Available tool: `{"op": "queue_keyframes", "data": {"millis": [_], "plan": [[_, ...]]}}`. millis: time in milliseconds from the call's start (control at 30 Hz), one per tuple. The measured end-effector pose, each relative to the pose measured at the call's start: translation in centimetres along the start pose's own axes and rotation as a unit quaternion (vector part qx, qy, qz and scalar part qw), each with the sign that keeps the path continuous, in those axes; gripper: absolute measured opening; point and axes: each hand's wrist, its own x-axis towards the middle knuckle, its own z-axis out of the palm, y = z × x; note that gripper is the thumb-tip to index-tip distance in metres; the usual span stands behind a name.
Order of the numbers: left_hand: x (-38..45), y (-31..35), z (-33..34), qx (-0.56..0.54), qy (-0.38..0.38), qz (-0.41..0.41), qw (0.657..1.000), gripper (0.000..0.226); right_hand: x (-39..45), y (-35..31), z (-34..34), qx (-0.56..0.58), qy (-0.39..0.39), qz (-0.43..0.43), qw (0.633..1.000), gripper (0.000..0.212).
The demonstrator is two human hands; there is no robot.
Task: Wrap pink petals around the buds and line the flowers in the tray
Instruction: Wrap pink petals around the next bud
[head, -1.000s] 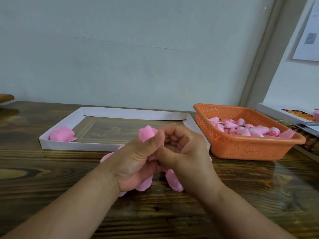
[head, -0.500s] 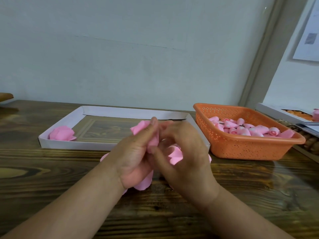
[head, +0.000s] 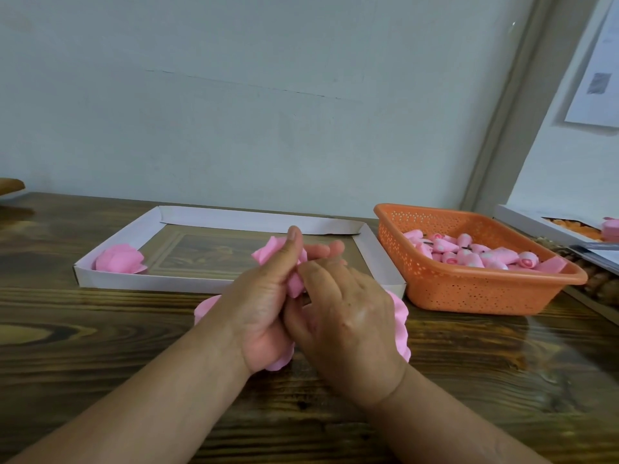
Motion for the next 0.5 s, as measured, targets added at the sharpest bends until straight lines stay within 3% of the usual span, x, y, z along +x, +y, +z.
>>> {"op": "queue_keyframes", "data": {"millis": [133,233,400,500], "plan": [[0.1,-0.2,0.0,0.015,0.000,0.004,1.000,0.032,0.0,-0.2,0.0,0.095,-0.036,0.093,0.990,0.004],[0.0,0.0,-0.2,0.030,-0.008,-0.009,0.999,0.039,0.2,0.0,-0.4,0.203,-0.066,0.169,0.962,0.007],[-0.1,0.3,-0.4,0.026,-0.041,-0.017,0.999,0.024,0.6,0.6,-1.3,0.379,-0.183,0.285,0.861,0.016],[-0.1,0.2,-0.3,0.023,-0.034,-0.005,0.999,0.020,0.6,0.6,-1.3,0.454,-0.190,0.345,0.799,0.022]]}}
